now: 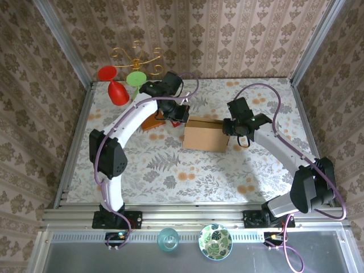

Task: Fold the paper box

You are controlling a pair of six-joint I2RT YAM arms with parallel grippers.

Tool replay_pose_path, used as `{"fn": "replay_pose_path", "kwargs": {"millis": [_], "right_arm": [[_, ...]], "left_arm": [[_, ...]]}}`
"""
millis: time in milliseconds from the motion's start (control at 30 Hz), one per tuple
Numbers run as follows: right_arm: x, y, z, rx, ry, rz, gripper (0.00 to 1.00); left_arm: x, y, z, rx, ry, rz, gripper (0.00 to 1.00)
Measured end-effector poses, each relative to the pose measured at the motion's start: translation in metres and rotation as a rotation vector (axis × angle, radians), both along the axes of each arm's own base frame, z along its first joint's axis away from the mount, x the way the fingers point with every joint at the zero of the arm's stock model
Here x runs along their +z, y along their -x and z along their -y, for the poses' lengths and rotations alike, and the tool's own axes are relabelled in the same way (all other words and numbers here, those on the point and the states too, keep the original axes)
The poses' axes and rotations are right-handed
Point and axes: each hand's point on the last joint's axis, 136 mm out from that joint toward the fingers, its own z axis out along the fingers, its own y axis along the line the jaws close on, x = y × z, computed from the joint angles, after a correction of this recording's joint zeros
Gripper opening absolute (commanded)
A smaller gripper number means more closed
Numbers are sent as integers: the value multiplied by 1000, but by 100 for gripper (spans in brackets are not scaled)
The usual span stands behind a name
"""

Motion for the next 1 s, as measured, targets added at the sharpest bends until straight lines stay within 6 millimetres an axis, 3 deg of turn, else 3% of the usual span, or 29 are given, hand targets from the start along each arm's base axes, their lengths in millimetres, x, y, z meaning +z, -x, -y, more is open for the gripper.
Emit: {"fn": "replay_pose_path", "kwargs": {"millis": [1000], "right_arm": [[-1,-2,0,0,27,7,31]], "left_arm": [[5,-7,4,47,35,-49,7]]}}
